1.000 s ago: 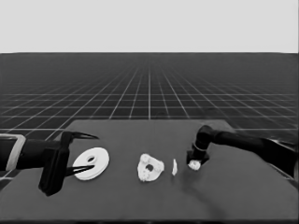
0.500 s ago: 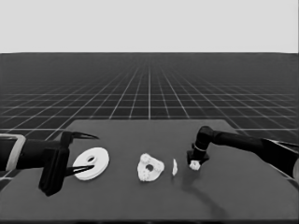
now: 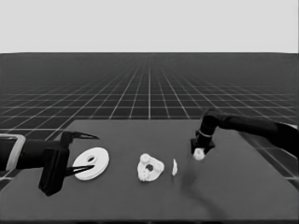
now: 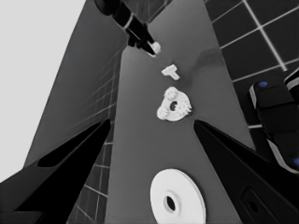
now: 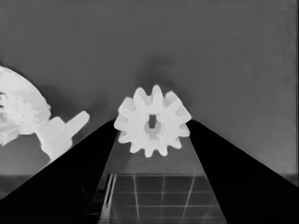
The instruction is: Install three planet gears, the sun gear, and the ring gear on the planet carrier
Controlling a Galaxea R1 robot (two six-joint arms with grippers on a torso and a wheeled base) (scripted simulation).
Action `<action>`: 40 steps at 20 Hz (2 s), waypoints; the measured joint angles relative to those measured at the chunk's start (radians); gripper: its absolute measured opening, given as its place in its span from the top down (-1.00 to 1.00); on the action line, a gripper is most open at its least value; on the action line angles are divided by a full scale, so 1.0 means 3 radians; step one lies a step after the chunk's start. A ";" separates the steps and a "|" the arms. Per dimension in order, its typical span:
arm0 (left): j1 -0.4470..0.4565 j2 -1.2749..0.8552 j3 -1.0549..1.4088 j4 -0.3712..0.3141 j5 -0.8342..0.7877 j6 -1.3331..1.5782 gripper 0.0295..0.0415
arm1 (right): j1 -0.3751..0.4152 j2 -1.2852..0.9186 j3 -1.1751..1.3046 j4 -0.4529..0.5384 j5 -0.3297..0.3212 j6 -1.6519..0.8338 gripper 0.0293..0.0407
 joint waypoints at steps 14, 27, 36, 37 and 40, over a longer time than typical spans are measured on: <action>0.0000 0.0000 0.0000 0.0000 0.0000 0.0000 -0.49 | 0.0007 0.2093 -0.0814 -0.0064 -0.0187 0.1273 0.69; 0.0000 0.0000 0.0000 0.0000 0.0000 0.0000 -0.49 | -0.0435 0.2165 -0.1075 -0.0449 -0.0058 0.1185 0.69; 0.0000 0.0000 0.0000 0.0000 0.0000 0.0000 -0.49 | -0.0436 0.2165 -0.1075 -0.0449 -0.0058 0.1489 0.69; 0.0000 0.0000 0.0000 0.0000 0.0000 0.0000 -0.49 | -0.0436 0.2165 -0.1075 -0.0449 -0.0058 0.1524 0.69; 0.0000 0.0000 0.0000 0.0000 0.0000 0.0000 -0.49 | -0.0437 0.2165 -0.1075 -0.0449 -0.0059 0.1629 0.69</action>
